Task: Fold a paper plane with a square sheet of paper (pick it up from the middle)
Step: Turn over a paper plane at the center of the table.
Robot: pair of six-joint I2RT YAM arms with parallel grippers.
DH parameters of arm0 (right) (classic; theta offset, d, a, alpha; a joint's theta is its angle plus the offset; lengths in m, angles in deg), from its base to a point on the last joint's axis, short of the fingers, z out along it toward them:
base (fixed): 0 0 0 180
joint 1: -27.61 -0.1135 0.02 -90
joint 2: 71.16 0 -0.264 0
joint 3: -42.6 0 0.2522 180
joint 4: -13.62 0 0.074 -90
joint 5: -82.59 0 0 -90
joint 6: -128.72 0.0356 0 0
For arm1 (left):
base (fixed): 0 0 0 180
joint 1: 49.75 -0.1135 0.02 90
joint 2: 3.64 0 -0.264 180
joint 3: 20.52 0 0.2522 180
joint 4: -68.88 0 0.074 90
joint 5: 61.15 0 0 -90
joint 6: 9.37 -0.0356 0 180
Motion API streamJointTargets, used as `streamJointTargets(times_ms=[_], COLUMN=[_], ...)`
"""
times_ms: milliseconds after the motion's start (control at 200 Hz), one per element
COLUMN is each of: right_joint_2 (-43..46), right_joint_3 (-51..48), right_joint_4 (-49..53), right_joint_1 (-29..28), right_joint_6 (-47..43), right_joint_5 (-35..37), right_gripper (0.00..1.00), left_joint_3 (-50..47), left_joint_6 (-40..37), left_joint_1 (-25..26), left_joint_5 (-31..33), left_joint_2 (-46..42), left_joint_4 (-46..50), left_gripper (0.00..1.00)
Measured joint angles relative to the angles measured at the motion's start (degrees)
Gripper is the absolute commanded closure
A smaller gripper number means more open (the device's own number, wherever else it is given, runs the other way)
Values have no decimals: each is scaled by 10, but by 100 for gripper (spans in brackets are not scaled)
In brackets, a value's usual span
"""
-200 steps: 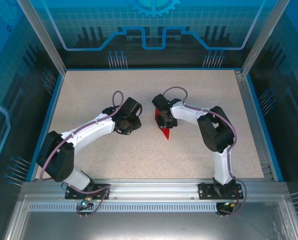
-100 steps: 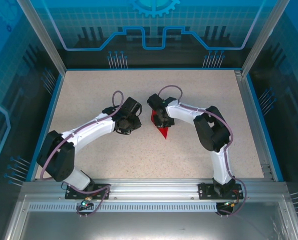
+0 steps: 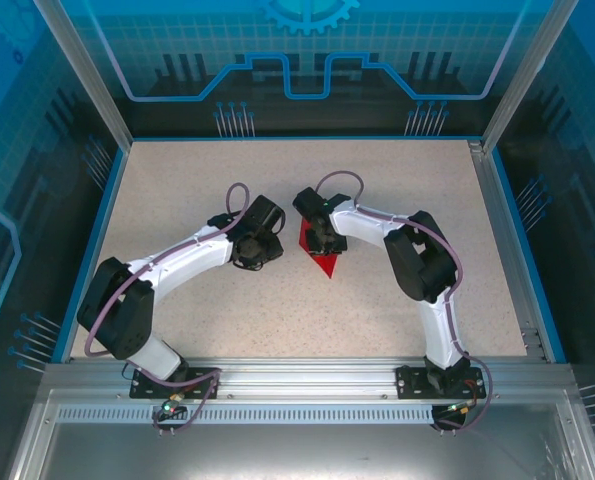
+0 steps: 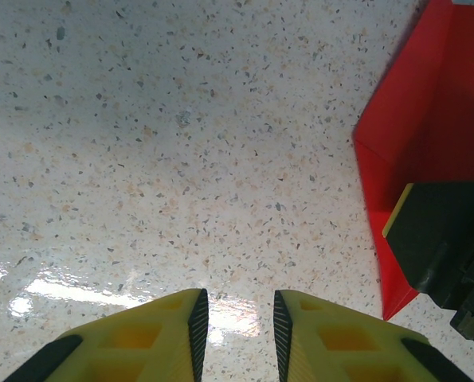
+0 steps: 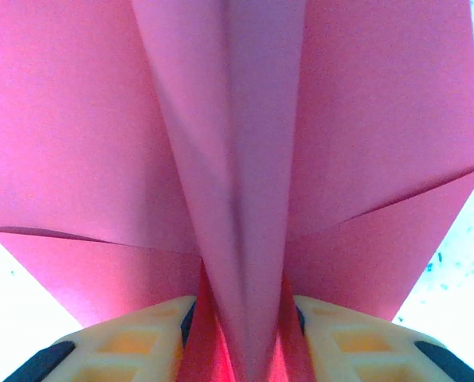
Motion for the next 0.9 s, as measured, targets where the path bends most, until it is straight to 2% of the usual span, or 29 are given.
streamJointTargets(times_ms=[445, 670, 815, 900], right_joint_2=[0, 5, 26, 53], right_joint_3=[2, 3, 3, 3], right_joint_4=[-2, -2, 7, 11], right_joint_1=[1, 1, 1, 1], right_joint_6=[26, 27, 17, 16], right_joint_5=[-9, -11, -11, -10], right_gripper=[58, 50, 41, 40], left_joint_3=[0, 0, 0, 0], left_joint_6=[0, 0, -2, -2], left_joint_1=[0, 0, 0, 0], left_joint_5=[0, 0, 1, 1], left_joint_2=[0, 0, -2, -4], left_joint_4=[0, 0, 0, 0], left_gripper=[68, 68, 68, 68])
